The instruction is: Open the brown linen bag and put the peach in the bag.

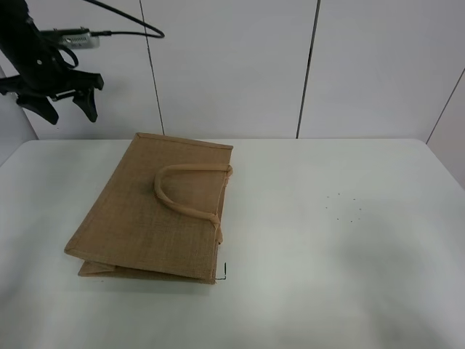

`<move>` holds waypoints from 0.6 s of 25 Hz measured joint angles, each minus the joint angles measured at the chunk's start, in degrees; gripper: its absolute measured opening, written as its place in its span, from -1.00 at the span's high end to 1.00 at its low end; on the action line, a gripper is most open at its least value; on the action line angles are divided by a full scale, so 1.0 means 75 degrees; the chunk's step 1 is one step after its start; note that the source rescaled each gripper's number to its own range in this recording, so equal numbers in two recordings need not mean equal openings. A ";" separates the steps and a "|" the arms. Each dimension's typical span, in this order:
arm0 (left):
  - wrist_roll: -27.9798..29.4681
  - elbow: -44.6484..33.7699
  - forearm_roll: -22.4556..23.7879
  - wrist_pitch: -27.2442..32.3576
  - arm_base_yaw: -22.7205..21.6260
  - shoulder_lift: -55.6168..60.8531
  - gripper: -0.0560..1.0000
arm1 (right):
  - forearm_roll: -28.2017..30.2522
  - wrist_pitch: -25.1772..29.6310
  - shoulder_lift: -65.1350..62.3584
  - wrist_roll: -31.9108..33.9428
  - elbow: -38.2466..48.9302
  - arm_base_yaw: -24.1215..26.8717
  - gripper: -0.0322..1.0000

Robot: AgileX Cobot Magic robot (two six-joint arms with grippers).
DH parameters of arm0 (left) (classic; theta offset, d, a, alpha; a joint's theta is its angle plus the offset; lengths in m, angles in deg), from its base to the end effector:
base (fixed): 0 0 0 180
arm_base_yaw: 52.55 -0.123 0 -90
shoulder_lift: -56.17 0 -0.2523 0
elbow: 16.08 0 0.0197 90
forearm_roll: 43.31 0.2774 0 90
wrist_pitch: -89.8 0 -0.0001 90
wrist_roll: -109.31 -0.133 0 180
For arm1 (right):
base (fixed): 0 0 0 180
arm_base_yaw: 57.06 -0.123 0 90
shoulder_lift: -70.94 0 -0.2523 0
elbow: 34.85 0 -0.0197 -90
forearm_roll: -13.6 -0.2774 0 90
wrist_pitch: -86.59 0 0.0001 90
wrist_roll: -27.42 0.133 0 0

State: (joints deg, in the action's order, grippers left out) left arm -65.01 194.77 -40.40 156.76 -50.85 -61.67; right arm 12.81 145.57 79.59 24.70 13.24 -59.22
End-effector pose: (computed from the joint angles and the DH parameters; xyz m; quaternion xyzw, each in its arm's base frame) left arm 0.4521 -0.0072 0.2610 -0.0294 0.9735 0.0105 0.2264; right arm 0.0914 0.0050 0.2718 -0.0362 0.8460 0.0043 0.5320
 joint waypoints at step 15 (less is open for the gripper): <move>-0.0129 -0.6756 0.0000 0.0000 0.0000 0.6767 -0.96 | 0.0000 0.0000 0.0000 0.0014 0.0000 0.0000 -1.00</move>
State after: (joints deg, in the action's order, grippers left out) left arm -65.98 144.10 -40.40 156.76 -50.85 -10.92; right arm 12.81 145.57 79.59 24.80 13.24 -59.22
